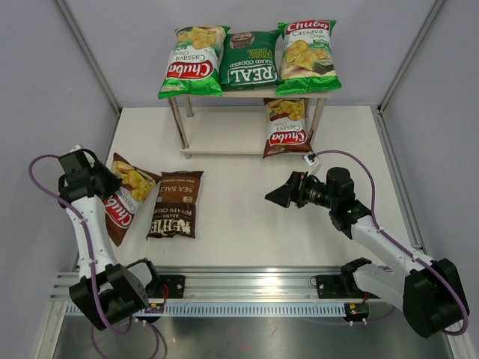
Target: Place and organize the chips bags onto the shelf
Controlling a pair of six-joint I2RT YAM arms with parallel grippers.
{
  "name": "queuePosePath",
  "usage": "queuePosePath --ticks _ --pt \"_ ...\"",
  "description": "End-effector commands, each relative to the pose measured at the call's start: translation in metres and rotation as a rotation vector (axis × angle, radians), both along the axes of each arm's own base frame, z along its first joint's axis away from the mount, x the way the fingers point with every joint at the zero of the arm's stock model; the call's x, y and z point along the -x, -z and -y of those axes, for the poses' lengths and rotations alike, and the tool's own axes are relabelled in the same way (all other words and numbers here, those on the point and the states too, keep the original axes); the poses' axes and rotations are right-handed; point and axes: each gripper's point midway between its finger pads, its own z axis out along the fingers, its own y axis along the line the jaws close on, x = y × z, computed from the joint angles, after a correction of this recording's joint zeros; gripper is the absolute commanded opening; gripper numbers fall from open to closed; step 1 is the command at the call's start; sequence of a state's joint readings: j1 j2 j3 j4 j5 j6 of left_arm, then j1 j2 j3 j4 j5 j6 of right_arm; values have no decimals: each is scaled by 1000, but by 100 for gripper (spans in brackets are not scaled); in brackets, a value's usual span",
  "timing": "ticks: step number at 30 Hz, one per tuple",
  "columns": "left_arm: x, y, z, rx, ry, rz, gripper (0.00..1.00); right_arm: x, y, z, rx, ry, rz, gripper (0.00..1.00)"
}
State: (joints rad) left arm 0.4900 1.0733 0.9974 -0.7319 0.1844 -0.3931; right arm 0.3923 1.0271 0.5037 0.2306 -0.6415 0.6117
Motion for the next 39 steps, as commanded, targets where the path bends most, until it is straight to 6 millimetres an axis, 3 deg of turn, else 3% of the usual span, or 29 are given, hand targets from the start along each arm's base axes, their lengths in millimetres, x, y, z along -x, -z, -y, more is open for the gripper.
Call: queuePosePath --ticks 1,6,7,8,17,20,27,30,32,33,39 --pt "-8 -40 -4 -58 -9 114 0 -4 -15 -6 -53 -22 40 99" --pt "-11 -58 12 -17 40 190 0 -4 -30 -14 -165 -24 7 100" --pt "-12 -60 15 -5 52 200 0 -4 -25 -15 -183 -20 -21 99" --pt "-12 -66 20 5 66 223 0 -5 -34 -19 -222 -28 4 99" --pt "-18 -101 73 141 254 315 0 -12 -45 -49 -369 2 -60 100" --pt "-19 -109 97 183 317 341 0 -17 -48 -59 -381 30 -51 100" --pt "-17 -117 177 340 521 379 0 -32 -50 -84 -381 23 -5 99" --pt "-12 -120 204 402 587 392 0 -39 -35 -87 -349 29 24 99" --pt "-6 -124 222 444 639 403 0 -38 -36 -88 -356 8 83 99" --pt "-4 -124 228 459 658 406 0 -36 -27 -87 -349 8 79 99" --pt "11 -129 266 551 761 427 0 -25 -45 -92 -415 -84 187 99"
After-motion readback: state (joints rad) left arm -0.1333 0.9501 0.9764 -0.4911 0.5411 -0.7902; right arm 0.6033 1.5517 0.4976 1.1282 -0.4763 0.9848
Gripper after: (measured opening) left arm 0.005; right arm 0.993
